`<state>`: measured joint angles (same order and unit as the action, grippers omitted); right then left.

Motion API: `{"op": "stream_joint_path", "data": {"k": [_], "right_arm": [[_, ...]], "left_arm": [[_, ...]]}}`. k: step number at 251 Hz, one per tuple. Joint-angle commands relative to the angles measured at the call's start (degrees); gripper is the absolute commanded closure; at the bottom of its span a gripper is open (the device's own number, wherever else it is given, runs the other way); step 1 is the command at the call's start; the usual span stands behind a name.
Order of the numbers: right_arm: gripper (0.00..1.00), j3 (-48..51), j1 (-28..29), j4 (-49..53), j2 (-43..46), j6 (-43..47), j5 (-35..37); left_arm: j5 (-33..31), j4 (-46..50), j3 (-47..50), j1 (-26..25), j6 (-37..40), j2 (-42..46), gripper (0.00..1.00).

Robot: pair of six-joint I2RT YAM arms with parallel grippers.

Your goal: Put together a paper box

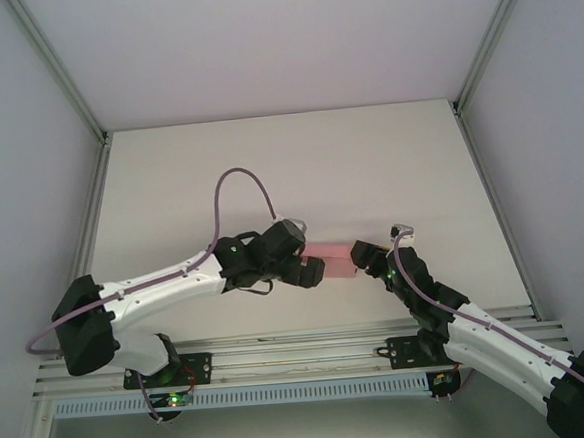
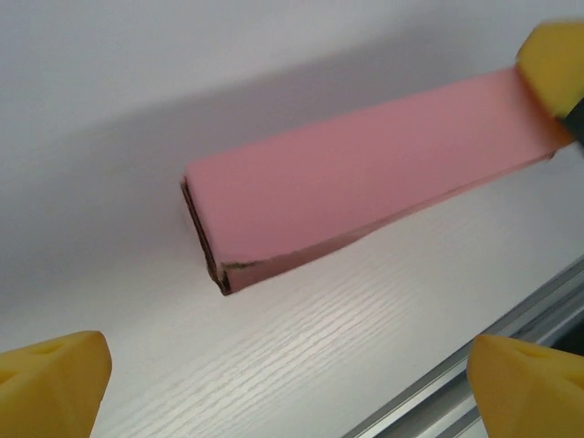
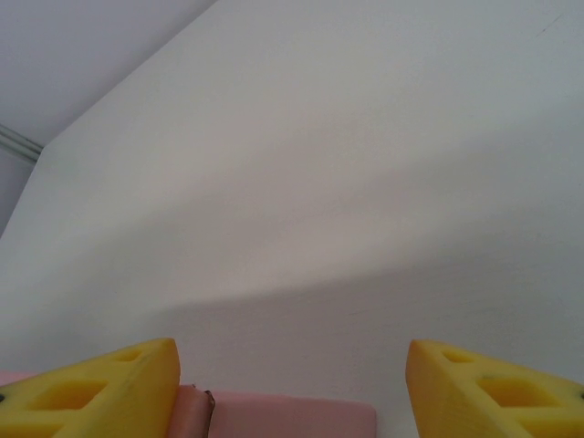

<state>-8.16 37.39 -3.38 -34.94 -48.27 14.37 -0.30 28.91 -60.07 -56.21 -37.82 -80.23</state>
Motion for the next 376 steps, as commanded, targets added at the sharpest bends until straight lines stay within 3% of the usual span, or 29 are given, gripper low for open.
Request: {"op": "stream_joint_path", "data": {"k": [1, 36, 70, 132, 199, 233, 296, 367, 376], "right_arm": [[0.34, 3.0, 1.2, 14.5, -3.0, 2.2, 0.1], [0.35, 3.1, 1.6, 14.2, -3.0, 2.3, 0.7], [0.38, 2.9, 1.8, 14.2, -3.3, 2.4, 1.0], [0.38, 2.9, 2.0, 13.7, -3.6, 2.4, 1.4], [0.38, 3.0, 2.0, 13.7, -3.6, 2.5, 1.4], [0.38, 3.0, 1.9, 13.8, -3.4, 2.4, 1.6], [0.41, 3.0, 2.0, 13.8, -3.5, 2.1, 1.6], [0.45, 4.0, 2.0, 10.7, -4.5, 3.4, 0.2], [0.46, 4.3, 2.2, 9.9, -4.8, 3.5, 0.1]], "left_arm": [[4.2, -5.0, 2.4, 5.3, -4.2, 3.1, 0.00], [12.1, -14.7, 7.8, 11.3, -7.3, 4.3, 0.00], [18.2, -22.3, 10.9, 13.9, -9.7, 1.8, 0.00], [27.1, -39.1, 18.4, 16.8, -15.4, -3.5, 0.19], [27.8, -43.7, 21.2, 16.9, -16.7, -5.3, 0.44], [26.8, -43.9, 22.5, 17.0, -16.7, -4.7, 0.47], [26.4, -48.4, 26.8, 17.6, -18.9, -4.6, 0.66], [27.2, -53.5, 30.2, 17.6, -20.3, -6.6, 1.00], [27.9, -55.5, 30.7, 17.5, -21.0, -7.5, 1.00]]}}
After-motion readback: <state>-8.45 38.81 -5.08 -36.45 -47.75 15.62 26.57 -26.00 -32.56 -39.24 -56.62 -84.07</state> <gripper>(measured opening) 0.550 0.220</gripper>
